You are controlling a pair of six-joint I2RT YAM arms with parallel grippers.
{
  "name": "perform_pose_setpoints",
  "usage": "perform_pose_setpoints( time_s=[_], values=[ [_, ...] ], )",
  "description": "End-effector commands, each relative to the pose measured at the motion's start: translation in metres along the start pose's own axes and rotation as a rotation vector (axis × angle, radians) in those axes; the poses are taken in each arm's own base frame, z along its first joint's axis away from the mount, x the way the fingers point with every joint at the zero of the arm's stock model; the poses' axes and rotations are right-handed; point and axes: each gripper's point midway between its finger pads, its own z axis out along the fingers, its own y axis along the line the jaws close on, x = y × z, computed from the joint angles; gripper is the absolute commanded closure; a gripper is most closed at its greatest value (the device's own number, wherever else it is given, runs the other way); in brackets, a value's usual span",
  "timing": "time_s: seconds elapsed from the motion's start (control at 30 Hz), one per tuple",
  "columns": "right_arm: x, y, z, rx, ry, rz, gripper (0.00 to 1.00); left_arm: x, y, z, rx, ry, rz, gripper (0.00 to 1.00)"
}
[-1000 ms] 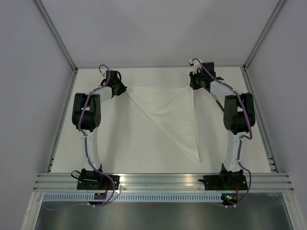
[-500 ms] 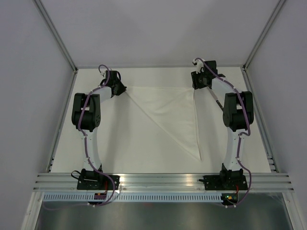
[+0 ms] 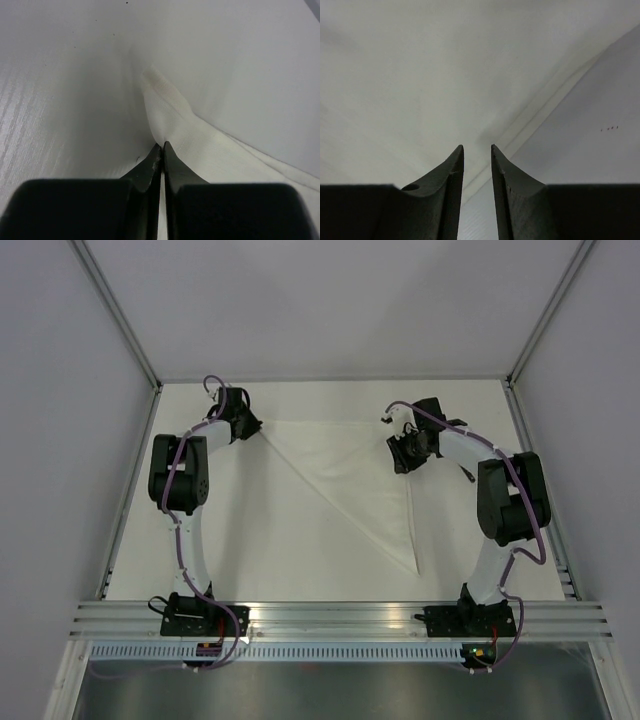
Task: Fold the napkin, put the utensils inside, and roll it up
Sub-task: Fold the napkin, then grab a utensil with the right arm
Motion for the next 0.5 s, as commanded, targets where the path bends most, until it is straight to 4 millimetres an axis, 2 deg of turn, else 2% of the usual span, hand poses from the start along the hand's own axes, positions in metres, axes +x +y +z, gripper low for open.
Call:
perform_pose_setpoints(
  time_s=[0.0,0.07,0.23,0.33,0.47],
  values=[
    [0.013,-0.029,-0.021,0.108,0.008,-0.023,0.66,-0.006,0.008,-0.010,-0.032,0.020,-0.041,0.93],
    [0.013,-0.040,-0.028,0.115,0.004,-0.003,0.66,-0.009,0.011,-0.013,-0.036,0.020,-0.047,0.93],
    [0.014,-0.083,-0.049,0.192,-0.024,0.038,0.64,-0.015,0.020,-0.021,-0.055,0.019,-0.061,0.93],
    [0.017,-0.108,-0.059,0.226,-0.031,0.073,0.62,-0.018,0.020,-0.023,-0.045,0.022,-0.059,0.90],
    [0.023,-0.131,-0.064,0.255,-0.029,0.103,0.57,-0.019,0.015,-0.024,-0.022,0.027,-0.053,0.85]
  ],
)
